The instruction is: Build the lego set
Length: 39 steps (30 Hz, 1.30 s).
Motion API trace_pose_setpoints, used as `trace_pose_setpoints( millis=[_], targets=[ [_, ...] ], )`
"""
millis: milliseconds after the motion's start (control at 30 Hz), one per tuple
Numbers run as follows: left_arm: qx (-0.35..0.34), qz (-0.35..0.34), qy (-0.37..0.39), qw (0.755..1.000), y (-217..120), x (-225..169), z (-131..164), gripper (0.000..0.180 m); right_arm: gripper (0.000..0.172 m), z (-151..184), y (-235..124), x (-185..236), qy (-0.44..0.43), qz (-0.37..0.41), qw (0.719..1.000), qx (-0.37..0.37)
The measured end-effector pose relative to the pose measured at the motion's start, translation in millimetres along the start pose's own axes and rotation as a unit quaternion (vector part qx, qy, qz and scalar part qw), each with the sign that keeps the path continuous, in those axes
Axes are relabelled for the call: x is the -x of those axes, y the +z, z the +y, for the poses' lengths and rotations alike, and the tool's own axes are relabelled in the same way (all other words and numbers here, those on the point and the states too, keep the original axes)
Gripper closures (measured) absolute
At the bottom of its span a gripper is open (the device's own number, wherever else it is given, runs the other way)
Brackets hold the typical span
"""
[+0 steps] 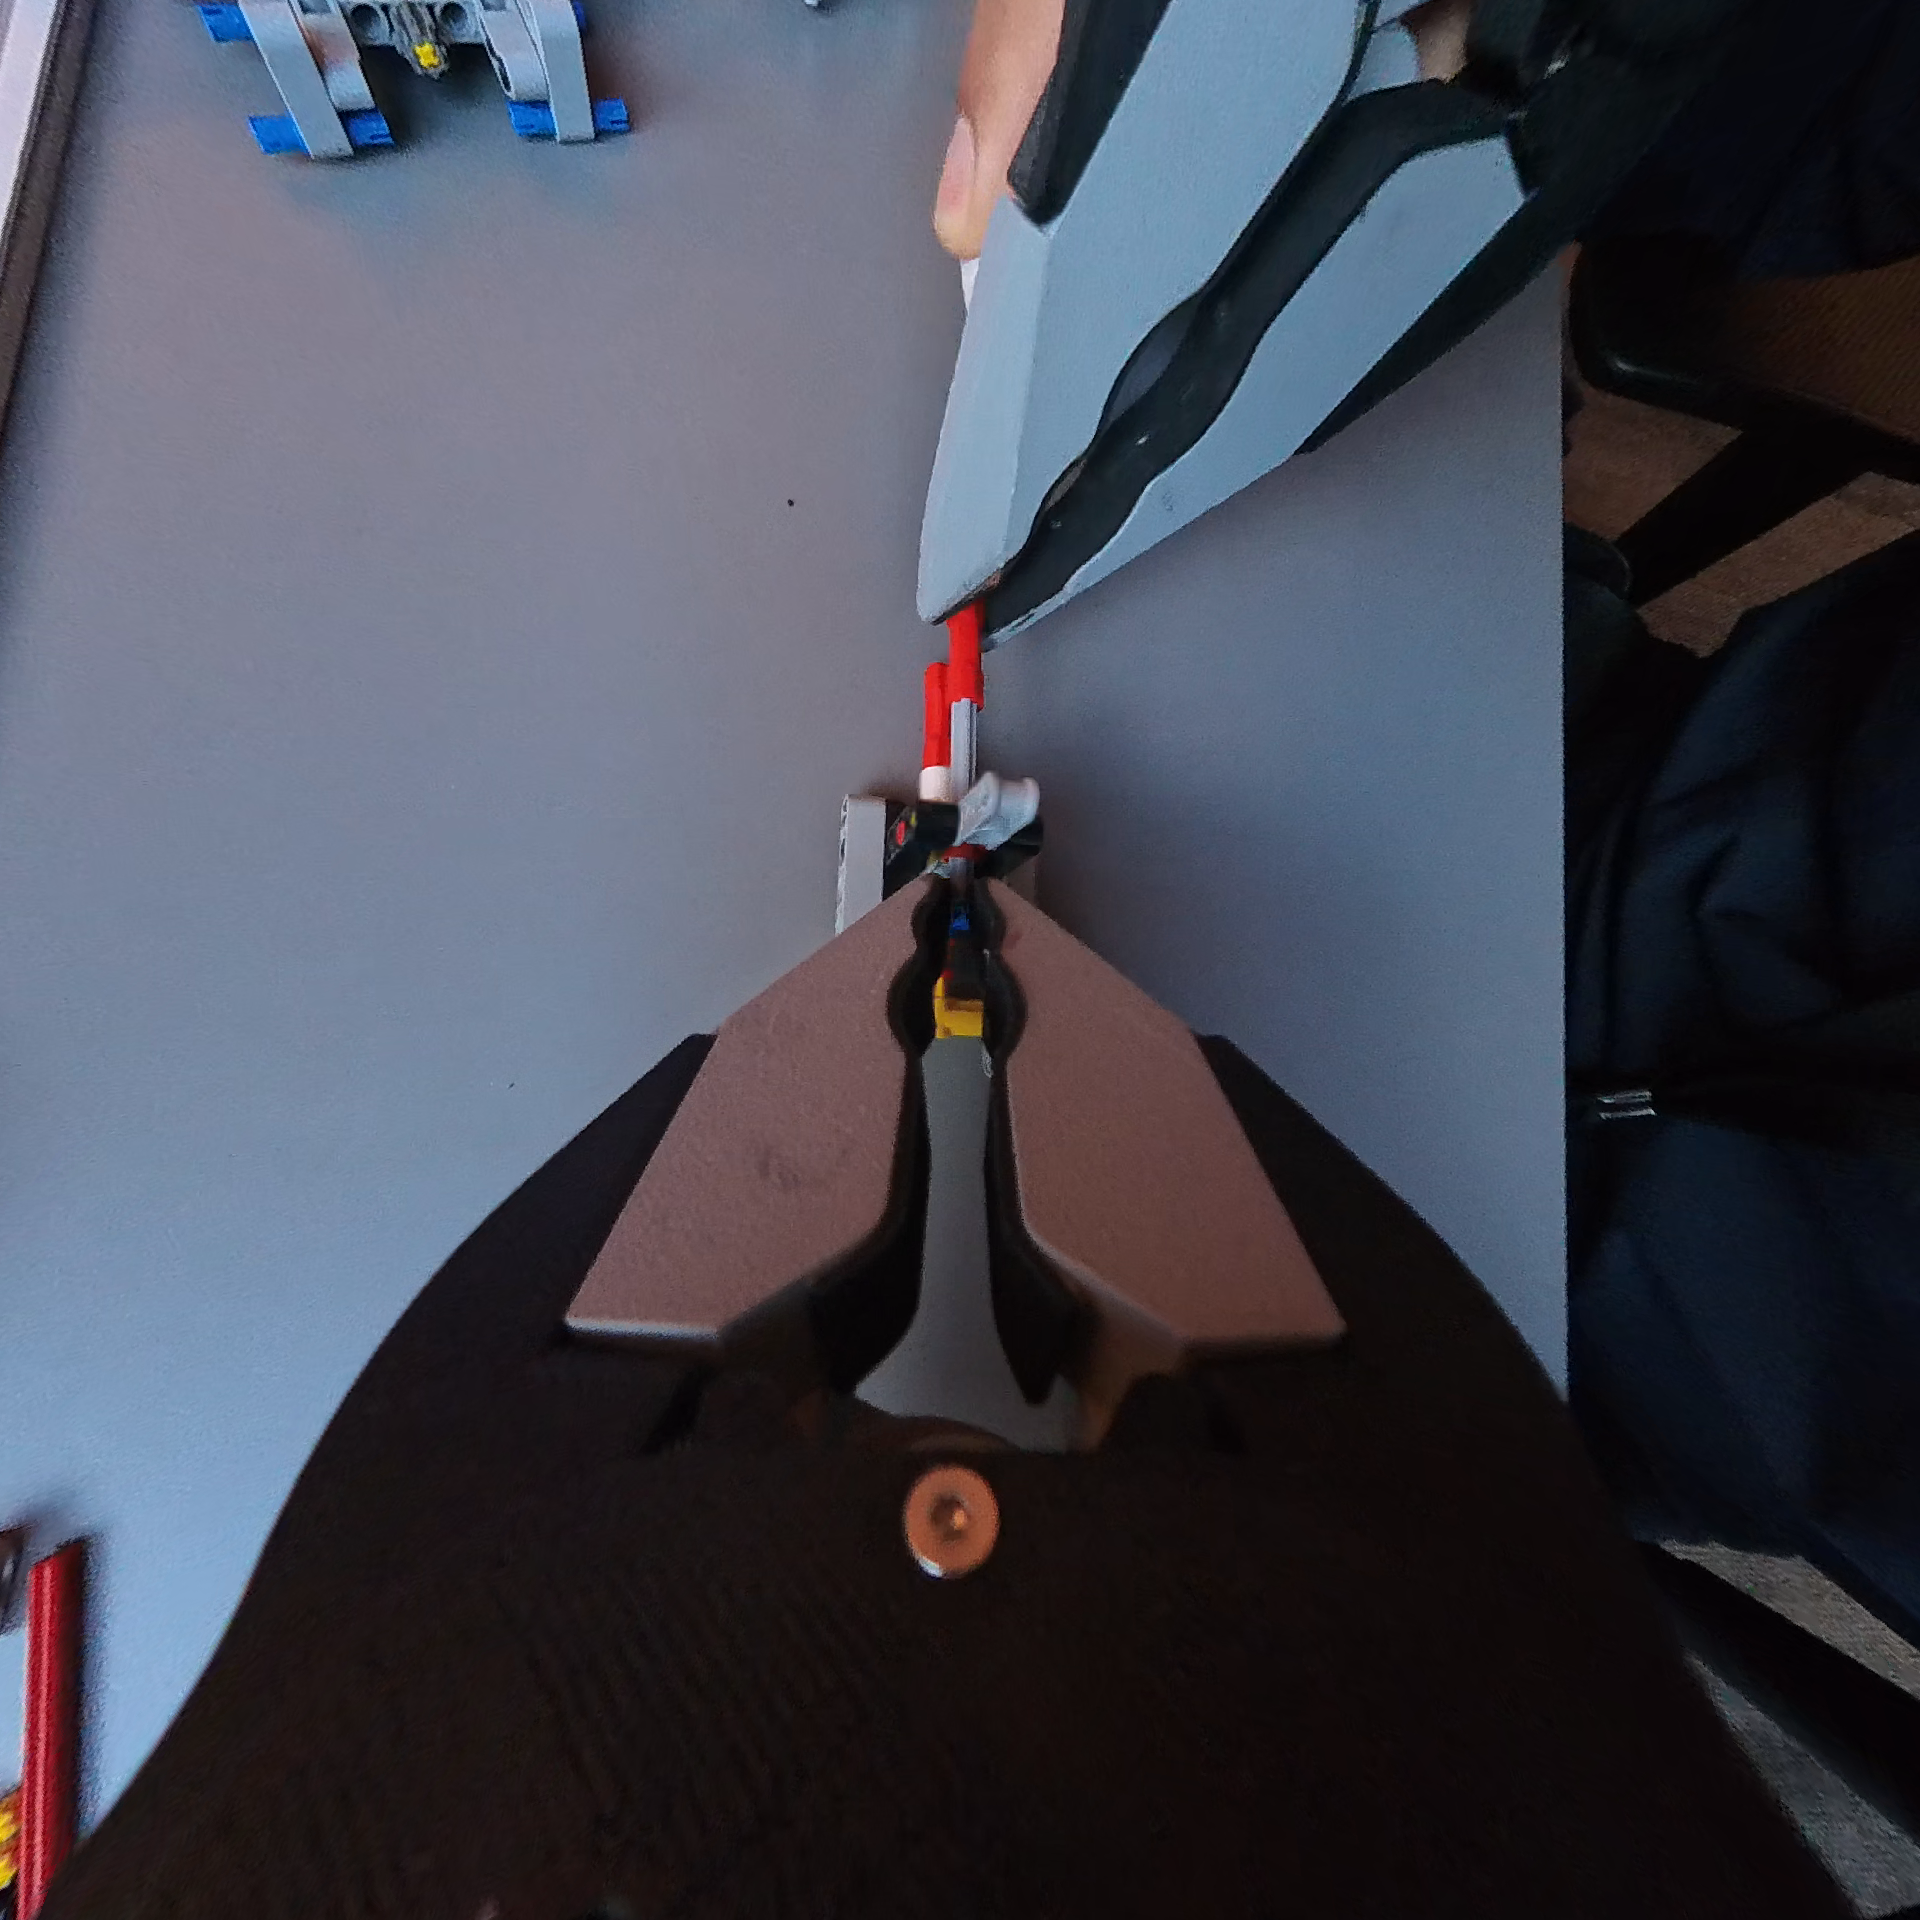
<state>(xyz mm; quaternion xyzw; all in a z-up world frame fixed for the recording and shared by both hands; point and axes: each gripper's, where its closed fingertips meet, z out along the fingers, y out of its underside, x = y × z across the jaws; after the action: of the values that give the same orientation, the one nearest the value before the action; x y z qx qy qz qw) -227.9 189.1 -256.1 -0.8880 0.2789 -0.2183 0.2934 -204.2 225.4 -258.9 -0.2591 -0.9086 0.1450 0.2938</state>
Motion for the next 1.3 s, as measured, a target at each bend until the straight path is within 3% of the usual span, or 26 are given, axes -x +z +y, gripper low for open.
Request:
trace_pose_setpoints(
  millis=[367,1300],
  targets=[
    [0.001,-0.003,-0.008,1.0,0,0,-1,0.18,0.169,1,2,1,0.007,-0.007,1.0,-0.001],
    [-0.005,0.014,0.002,1.0,0,-4,2,0.18,0.172,-22,-8,1,0.073,-0.045,0.982,-0.171]
  ],
)
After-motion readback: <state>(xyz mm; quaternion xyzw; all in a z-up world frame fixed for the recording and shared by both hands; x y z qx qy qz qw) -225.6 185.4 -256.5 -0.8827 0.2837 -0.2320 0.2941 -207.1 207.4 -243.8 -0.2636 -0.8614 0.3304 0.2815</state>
